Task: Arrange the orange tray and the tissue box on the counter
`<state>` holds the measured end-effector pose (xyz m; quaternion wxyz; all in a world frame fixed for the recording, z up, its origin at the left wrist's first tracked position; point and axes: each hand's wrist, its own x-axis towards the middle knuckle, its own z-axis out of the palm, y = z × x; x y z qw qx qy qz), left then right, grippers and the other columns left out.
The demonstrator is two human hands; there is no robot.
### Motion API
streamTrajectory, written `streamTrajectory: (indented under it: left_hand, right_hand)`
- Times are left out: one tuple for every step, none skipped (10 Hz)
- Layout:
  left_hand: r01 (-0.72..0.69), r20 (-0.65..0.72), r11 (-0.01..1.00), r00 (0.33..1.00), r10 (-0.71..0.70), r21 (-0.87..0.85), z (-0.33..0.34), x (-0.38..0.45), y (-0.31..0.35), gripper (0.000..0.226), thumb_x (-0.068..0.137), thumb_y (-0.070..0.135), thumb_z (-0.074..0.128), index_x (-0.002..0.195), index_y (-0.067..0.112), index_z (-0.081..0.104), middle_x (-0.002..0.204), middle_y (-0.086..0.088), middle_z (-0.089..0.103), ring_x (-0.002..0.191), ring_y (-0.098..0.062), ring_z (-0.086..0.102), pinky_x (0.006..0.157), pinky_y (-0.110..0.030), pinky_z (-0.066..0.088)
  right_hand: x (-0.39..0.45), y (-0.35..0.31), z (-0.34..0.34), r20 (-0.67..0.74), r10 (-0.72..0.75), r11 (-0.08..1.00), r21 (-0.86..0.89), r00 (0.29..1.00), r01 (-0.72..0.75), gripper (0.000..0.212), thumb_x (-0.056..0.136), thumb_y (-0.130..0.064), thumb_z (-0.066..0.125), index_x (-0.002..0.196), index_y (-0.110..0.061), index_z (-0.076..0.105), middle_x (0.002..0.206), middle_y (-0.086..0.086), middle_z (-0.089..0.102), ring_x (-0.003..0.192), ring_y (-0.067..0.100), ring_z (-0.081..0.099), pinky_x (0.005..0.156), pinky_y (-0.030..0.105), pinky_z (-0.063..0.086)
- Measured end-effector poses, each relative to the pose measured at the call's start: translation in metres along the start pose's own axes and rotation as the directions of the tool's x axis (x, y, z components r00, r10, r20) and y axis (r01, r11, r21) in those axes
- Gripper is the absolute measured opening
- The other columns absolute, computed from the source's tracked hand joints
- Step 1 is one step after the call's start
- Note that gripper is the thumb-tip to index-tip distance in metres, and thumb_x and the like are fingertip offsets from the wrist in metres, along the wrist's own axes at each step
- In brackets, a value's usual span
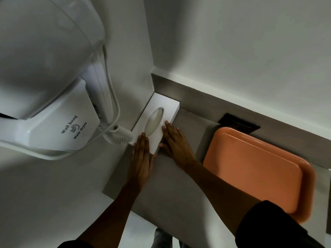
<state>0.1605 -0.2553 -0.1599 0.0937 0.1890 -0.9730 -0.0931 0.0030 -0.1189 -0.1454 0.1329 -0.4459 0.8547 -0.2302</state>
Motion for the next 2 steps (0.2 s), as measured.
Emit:
streamTrajectory:
  left_hand:
    - [-0.055, 0.001, 0.998, 0.998, 0.055, -0.022, -0.005, -0.001, -0.005, 0.071, 0.115, 0.046, 0.036, 0.162, -0.007, 0.035, 0.175, -0.024, 0.028, 0.165, -0.039, 0.028, 0.135, -0.055, 0.028]
    - [-0.053, 0.006, 0.988, 0.999, 0.054, -0.148, -0.020, 0.001, 0.005, 0.078, 0.112, 0.054, 0.034, 0.165, -0.002, 0.032, 0.177, -0.019, 0.027, 0.167, -0.035, 0.025, 0.139, -0.049, 0.017]
  right_hand:
    - [-0.010, -0.001, -0.002, -0.030, 0.035, 0.999, 0.041, 0.999, -0.034, 0.075, 0.118, -0.041, 0.053, 0.178, -0.010, 0.019, 0.189, 0.008, 0.009, 0.176, 0.022, 0.008, 0.145, 0.041, 0.006]
    - [-0.030, -0.002, -0.014, -0.062, 0.108, 0.993, 0.055, 0.992, -0.104, 0.078, 0.118, -0.040, 0.053, 0.179, -0.011, 0.015, 0.189, 0.009, 0.007, 0.176, 0.025, 0.008, 0.145, 0.043, 0.009]
